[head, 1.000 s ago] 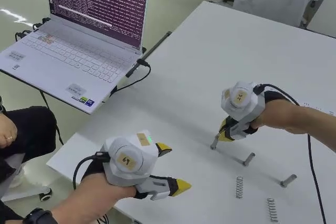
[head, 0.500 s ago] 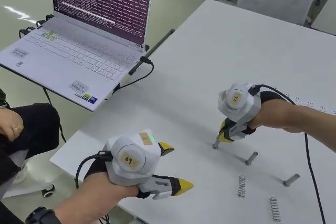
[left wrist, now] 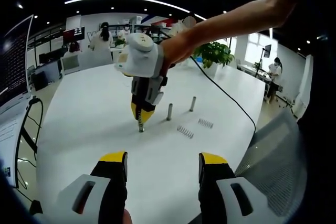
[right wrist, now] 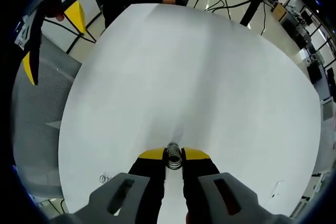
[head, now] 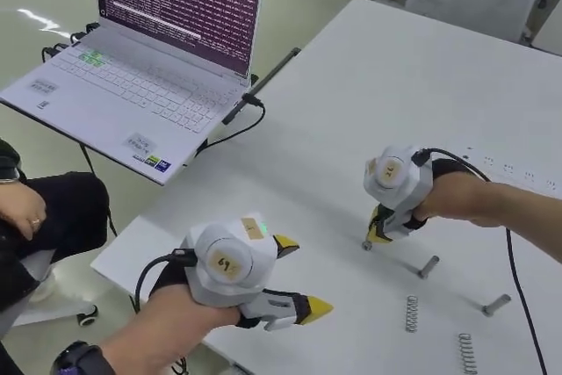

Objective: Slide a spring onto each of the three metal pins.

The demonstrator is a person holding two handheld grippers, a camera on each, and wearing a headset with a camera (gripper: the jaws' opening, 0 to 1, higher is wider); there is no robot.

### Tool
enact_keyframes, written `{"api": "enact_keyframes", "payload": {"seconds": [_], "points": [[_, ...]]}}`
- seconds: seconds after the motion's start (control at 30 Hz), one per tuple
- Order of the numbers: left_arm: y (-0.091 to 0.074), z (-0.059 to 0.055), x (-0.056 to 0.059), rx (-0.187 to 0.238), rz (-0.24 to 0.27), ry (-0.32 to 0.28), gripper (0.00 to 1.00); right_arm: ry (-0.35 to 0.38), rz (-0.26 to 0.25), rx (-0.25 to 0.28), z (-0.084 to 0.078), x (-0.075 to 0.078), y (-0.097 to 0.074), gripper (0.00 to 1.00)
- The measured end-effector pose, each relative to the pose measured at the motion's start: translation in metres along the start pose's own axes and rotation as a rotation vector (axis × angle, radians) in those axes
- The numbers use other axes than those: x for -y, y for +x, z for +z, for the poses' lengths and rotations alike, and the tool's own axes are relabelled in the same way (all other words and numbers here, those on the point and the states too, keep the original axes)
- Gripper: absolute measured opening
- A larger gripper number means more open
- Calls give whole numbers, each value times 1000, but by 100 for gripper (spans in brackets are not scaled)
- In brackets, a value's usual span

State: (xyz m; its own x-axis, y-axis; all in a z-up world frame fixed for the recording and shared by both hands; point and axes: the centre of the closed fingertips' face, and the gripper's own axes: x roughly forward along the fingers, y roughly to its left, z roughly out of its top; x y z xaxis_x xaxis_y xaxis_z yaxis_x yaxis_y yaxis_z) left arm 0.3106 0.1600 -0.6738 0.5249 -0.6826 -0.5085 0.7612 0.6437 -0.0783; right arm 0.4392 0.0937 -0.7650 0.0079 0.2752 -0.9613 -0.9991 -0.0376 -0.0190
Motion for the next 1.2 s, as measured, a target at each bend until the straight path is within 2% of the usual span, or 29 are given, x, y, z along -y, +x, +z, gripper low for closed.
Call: {"api": "enact_keyframes", "payload": {"seconds": [0.5, 0.7, 0.93, 1.2], "points": [[1, 2, 0, 0, 2, -1, 53, 21, 9, -21, -5, 4, 14, 9], [1, 1, 0, -1, 6, -8, 53, 25, 9, -21, -4, 3, 15, 10], [0, 0, -1, -3, 7, -11, 53, 33, 10, -7, -1, 2, 11, 16], [-1, 1, 1, -5, 4, -5, 53, 19, -18, -10, -1, 1, 4, 25]]}}
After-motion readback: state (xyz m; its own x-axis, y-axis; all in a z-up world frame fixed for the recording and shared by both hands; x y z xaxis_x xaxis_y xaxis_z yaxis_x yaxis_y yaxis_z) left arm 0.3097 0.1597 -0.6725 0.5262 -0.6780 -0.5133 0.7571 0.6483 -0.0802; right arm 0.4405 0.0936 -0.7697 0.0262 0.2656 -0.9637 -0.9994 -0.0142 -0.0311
